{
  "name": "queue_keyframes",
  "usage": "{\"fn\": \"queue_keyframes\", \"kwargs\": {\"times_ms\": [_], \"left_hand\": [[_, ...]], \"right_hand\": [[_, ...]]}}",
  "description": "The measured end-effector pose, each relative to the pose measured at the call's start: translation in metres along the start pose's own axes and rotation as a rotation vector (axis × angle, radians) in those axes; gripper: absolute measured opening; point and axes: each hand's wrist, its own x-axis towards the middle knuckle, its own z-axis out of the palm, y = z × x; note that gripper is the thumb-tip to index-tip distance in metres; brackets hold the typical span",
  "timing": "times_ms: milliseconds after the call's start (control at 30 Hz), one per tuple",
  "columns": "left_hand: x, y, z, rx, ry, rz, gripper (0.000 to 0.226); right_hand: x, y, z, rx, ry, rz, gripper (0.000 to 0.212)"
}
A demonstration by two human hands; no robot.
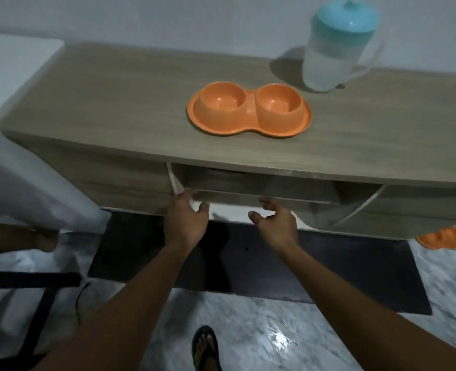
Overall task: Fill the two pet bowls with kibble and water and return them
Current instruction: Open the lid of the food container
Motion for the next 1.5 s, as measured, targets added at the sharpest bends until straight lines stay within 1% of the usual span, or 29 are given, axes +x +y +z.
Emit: {"fn": "queue_keyframes", "kwargs": {"times_ms": [133, 200, 233, 333, 367, 467, 533, 600, 667, 700, 767, 800, 867, 900, 1033, 1067, 1133, 1167, 1200, 1267, 1300, 1333, 1433, 1500], "left_hand": [[0.054, -0.028, 0.034, -0.049, 0.093, 0.017, 0.048], [0.079, -0.032, 0.05, -0.039, 0.103, 0.026, 0.041], [0.089, -0.03, 0.056, -0.051, 0.093, -0.003, 0.036], [0.117, -0.019, 0.075, -0.105, 0.018, -0.22, 0.029], [0.124, -0.017, 0.079, -0.108, -0.006, -0.274, 0.031], [0.145, -0.024, 0.095, -0.12, -0.024, -0.345, 0.037], [0.144, -0.023, 0.097, -0.183, -0.003, -0.376, 0.037], [0.132, -0.022, 0.096, -0.297, 0.036, -0.4, 0.035], [0.113, -0.02, 0.088, -0.433, 0.08, -0.359, 0.03], [0.102, -0.021, 0.084, -0.481, 0.087, -0.313, 0.024], [0.077, -0.027, 0.079, -0.534, 0.086, -0.265, 0.015], [0.064, -0.029, 0.075, -0.554, 0.091, -0.259, 0.016], [0.032, -0.027, 0.062, -0.598, 0.129, -0.265, 0.026], [0.018, -0.025, 0.056, -0.602, 0.136, -0.269, 0.028], [-0.056, 0.002, 0.009, -0.558, 0.154, -0.333, 0.026], [-0.069, 0.008, -0.003, -0.541, 0.164, -0.331, 0.024], [-0.089, 0.027, -0.032, -0.505, 0.179, -0.326, 0.02], [-0.094, 0.038, -0.046, -0.486, 0.189, -0.318, 0.019], [-0.094, 0.049, -0.06, -0.475, 0.202, -0.3, 0.02], [-0.091, 0.075, -0.089, -0.493, 0.222, -0.233, 0.022], [-0.087, 0.088, -0.105, -0.508, 0.22, -0.203, 0.024], [-0.081, 0.098, -0.118, -0.517, 0.209, -0.179, 0.025], [-0.049, 0.118, -0.154, -0.522, 0.177, -0.147, 0.027], [-0.02, 0.126, -0.18, -0.552, 0.161, -0.157, 0.029]], "right_hand": [[0.056, 0.011, 0.053, 0.001, 0.073, -0.045, 0.056], [0.08, 0.012, 0.07, 0.105, 0.108, -0.074, 0.059], [0.092, 0.012, 0.075, 0.167, 0.132, -0.082, 0.057], [0.12, 0.013, 0.085, 0.334, 0.162, -0.025, 0.044], [0.126, 0.014, 0.087, 0.37, 0.144, 0.007, 0.041], [0.137, 0.016, 0.093, 0.427, 0.101, 0.043, 0.033], [0.134, 0.014, 0.098, 0.466, 0.093, 0.046, 0.031], [0.126, 0.015, 0.099, 0.502, 0.112, 0.061, 0.029], [0.113, 0.017, 0.097, 0.516, 0.125, 0.1, 0.017], [0.105, 0.017, 0.094, 0.512, 0.128, 0.111, 0.017], [0.083, 0.02, 0.089, 0.491, 0.15, 0.119, 0.028], [0.068, 0.021, 0.085, 0.489, 0.18, 0.11, 0.031], [0.033, 0.02, 0.074, 0.499, 0.222, 0.097, 0.022], [0.017, 0.019, 0.07, 0.5, 0.227, 0.109, 0.021], [-0.06, -0.002, 0.029, 0.54, 0.187, 0.22, 0.015], [-0.075, -0.009, 0.019, 0.55, 0.16, 0.25, 0.022], [-0.1, -0.032, -0.005, 0.533, 0.095, 0.263, 0.051], [-0.107, -0.044, -0.016, 0.526, 0.053, 0.243, 0.058], [-0.111, -0.058, -0.027, 0.519, 0.008, 0.213, 0.052], [-0.118, -0.09, -0.05, 0.484, -0.065, 0.144, 0.024], [-0.118, -0.109, -0.059, 0.47, -0.085, 0.109, 0.015], [-0.115, -0.124, -0.066, 0.459, -0.099, 0.072, 0.014], [-0.093, -0.163, -0.073, 0.426, -0.111, -0.019, 0.022], [-0.076, -0.191, -0.07, 0.416, -0.133, -0.043, 0.033]]}}
